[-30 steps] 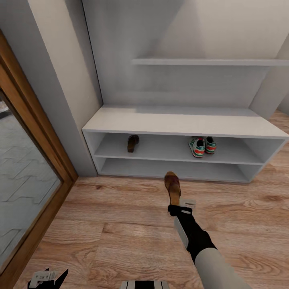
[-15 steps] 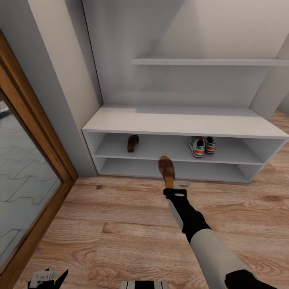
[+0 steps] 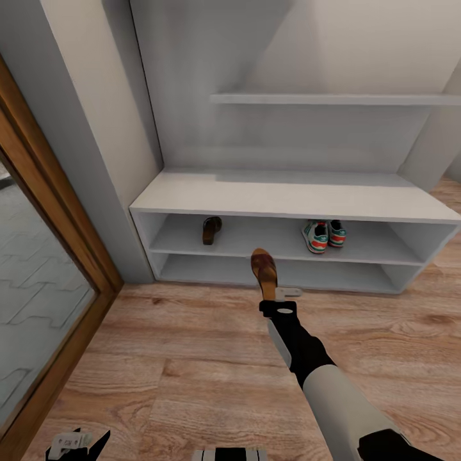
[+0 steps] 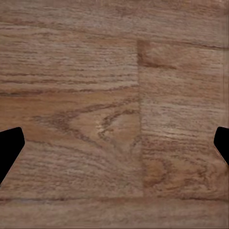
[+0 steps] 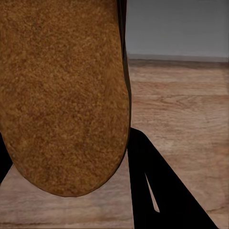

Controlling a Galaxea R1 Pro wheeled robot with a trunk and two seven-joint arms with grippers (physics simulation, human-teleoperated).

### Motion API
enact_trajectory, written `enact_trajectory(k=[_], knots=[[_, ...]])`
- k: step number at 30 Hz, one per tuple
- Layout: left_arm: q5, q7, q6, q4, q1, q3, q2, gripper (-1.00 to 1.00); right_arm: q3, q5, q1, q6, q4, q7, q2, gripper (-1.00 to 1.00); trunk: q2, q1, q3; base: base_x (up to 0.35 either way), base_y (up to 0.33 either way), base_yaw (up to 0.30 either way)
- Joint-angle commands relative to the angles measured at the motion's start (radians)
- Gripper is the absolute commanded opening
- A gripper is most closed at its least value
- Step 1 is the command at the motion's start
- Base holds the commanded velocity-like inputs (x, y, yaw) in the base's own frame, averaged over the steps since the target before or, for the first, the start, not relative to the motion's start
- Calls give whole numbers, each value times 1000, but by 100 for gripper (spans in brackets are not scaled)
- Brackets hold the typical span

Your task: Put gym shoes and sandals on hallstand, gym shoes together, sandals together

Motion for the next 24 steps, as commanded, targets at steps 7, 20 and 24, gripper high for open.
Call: enact_trajectory(k=[7, 20, 24], knots=[[7, -14, 2, 1, -1, 3, 0, 100, 4, -11, 0, 3, 1, -10, 0, -100, 0, 0, -1, 316, 0, 0], [7, -14, 3, 1, -1, 2, 0, 100, 5, -10, 0, 3, -2, -10, 0, -100, 0, 0, -1, 132, 0, 0], [7, -14, 3, 1, -1, 2, -1, 100, 4, -10, 0, 3, -1, -9, 0, -100, 0, 0, -1, 5, 0, 0]])
